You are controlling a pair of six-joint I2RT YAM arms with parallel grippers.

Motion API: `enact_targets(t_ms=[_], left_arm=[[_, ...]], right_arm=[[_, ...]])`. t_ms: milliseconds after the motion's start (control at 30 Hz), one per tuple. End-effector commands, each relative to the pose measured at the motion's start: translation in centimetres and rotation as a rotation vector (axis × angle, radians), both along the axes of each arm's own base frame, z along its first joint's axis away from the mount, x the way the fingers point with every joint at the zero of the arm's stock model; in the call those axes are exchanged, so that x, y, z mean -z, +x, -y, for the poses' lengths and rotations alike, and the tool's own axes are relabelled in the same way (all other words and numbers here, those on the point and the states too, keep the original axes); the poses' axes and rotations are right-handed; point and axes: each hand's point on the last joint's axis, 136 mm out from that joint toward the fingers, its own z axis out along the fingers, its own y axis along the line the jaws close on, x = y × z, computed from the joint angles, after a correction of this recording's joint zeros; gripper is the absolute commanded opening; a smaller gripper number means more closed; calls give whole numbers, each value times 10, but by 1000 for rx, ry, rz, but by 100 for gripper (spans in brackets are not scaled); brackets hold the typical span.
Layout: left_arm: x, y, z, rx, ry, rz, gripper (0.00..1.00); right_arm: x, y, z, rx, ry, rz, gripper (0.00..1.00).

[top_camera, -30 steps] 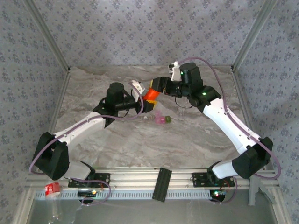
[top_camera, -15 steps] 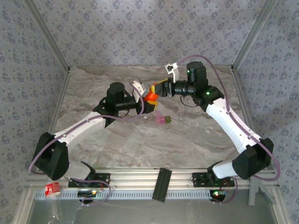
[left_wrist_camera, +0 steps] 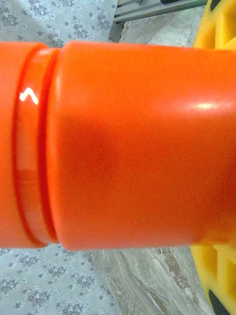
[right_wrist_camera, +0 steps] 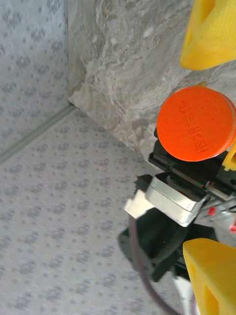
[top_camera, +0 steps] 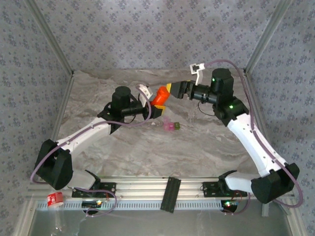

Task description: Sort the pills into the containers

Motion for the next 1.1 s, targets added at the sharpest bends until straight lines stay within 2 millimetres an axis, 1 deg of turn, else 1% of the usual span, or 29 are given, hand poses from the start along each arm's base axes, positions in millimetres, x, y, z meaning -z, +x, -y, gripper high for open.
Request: enact_targets(t_ms=[0,67,167,367,567,800,833,1000,1067], left_arm=[[-26,0,0,1,-37,55,0],[-26,0,0,1,-38,55,0],[-26,1,0,0,-39,55,0],[-25,2,1,1,-40,48,0],[-26,2,1,2,-42,49,0],[-25,3,2,3,-41,48,0],[-25,3,2,4,-42,46,0],[-26,3,2,3,-45,48,0],[-27,2,2,3,-46,49,0]], right_arm=[[19,21,17,227,28,-204,90],[23,21,14,261,10,-229,90],[24,19,2,258,-34,-216,90],[24,16,-18,208,-59,-200,84],[30,14,-28,180,-68,-203,76],[30,12,-37,142,-73,-197,71],[30,13,-38,138,-74,-196,69],[34,11,-40,115,-95,-189,51],[37,11,-39,97,-113,-171,47]])
